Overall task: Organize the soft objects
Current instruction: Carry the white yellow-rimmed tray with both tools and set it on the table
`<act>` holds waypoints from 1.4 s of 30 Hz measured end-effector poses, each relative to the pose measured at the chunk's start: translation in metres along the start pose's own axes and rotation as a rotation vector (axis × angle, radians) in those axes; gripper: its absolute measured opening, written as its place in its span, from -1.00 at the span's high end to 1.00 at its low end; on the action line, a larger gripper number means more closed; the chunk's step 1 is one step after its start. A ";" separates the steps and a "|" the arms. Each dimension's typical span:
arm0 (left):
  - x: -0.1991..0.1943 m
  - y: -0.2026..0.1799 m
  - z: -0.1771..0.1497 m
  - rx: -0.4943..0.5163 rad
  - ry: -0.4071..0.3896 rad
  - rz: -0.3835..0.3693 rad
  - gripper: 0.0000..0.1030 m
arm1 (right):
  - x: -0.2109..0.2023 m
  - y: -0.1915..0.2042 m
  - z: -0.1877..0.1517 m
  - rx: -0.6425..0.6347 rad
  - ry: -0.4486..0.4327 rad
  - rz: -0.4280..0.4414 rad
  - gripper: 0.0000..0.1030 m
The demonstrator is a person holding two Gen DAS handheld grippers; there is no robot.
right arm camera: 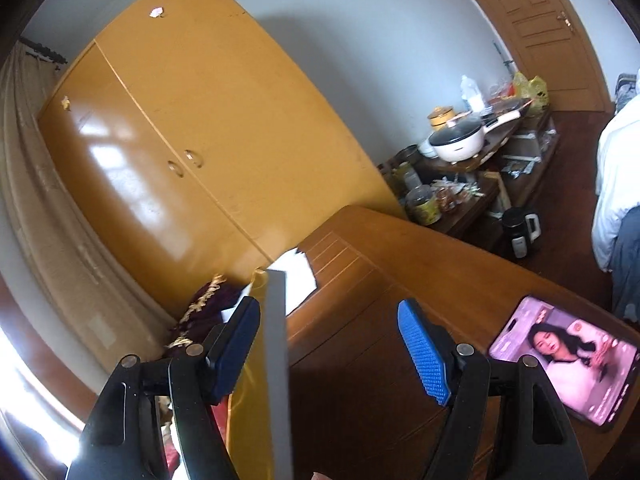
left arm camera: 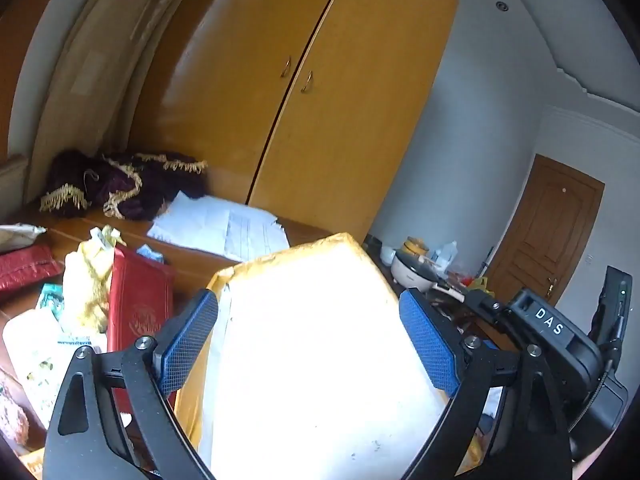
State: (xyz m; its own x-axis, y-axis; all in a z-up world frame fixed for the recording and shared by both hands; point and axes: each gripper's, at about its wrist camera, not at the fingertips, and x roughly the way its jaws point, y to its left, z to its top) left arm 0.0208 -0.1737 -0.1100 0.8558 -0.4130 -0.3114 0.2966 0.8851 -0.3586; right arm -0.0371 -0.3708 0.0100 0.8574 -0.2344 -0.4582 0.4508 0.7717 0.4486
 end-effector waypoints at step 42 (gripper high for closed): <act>-0.025 0.056 0.009 -0.047 -0.020 0.258 -0.80 | 0.045 0.044 -0.038 -0.662 0.225 0.302 -0.42</act>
State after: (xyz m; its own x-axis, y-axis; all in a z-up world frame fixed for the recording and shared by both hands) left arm 0.0199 -0.1117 -0.1145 0.9090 -0.1701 -0.3806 0.0480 0.9496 -0.3099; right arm 0.0121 -0.3249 -0.0199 0.8165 0.1149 -0.5657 -0.0996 0.9933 0.0580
